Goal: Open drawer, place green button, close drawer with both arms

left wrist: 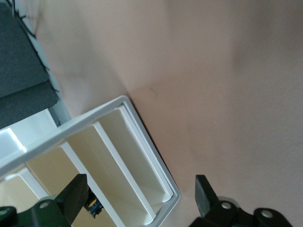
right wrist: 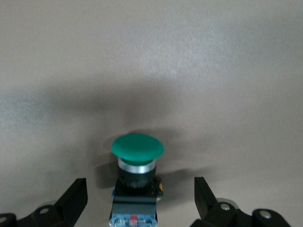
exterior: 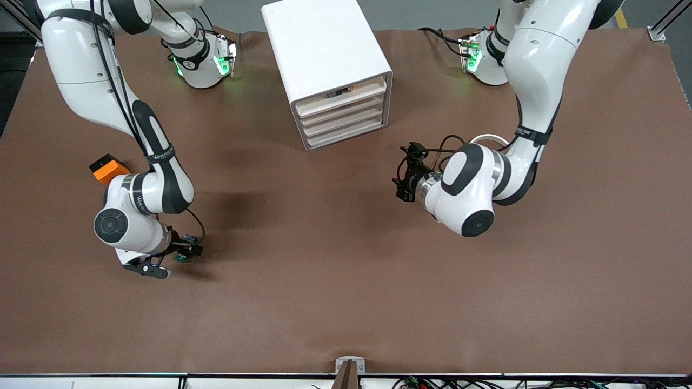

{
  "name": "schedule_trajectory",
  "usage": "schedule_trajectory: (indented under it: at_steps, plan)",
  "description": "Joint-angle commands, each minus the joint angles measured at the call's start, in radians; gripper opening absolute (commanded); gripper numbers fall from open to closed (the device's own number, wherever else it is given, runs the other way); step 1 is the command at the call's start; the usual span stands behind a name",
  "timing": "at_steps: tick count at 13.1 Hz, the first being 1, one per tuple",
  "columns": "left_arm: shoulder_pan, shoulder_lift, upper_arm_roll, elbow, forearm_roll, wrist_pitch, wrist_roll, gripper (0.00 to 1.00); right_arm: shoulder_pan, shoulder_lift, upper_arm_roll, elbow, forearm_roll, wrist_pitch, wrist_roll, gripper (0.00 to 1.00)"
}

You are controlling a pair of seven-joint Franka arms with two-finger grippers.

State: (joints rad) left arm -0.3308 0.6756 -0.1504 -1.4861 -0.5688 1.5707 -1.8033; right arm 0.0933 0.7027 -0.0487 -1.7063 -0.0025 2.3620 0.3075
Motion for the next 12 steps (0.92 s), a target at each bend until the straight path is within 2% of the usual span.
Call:
schedule_trajectory:
  at_steps: [1, 3, 4, 5, 6, 10, 12]
  plan:
    - [-0.02, 0.042, 0.006, 0.024, -0.08, -0.017, -0.025, 1.0, -0.006, 0.014, 0.004, 0.025, 0.007, -0.001, -0.025, 1.0]
    - [-0.068, 0.105, 0.008, 0.039, -0.127, -0.008, -0.088, 1.0, -0.004, 0.011, 0.006, 0.025, 0.007, -0.007, -0.025, 0.75]
    - [-0.088, 0.149, 0.008, 0.071, -0.128, -0.008, -0.134, 1.0, -0.004, 0.011, 0.006, 0.025, 0.007, -0.009, -0.027, 0.58]
    - [-0.093, 0.177, 0.008, 0.088, -0.129, -0.008, -0.177, 1.0, -0.003, 0.011, 0.006, 0.022, 0.007, -0.01, -0.027, 0.47]
    - [-0.1, 0.192, 0.008, 0.092, -0.131, -0.008, -0.203, 1.0, -0.004, 0.011, 0.006, 0.019, 0.009, -0.013, -0.027, 0.44]
    - [-0.132, 0.206, 0.006, 0.09, -0.16, -0.018, -0.257, 1.0, -0.004, 0.009, 0.006, 0.013, 0.013, -0.033, -0.025, 0.43]
    - [-0.137, 0.208, 0.006, 0.09, -0.175, -0.053, -0.255, 0.94, -0.003, 0.006, 0.006, 0.014, 0.013, -0.052, -0.027, 0.33]
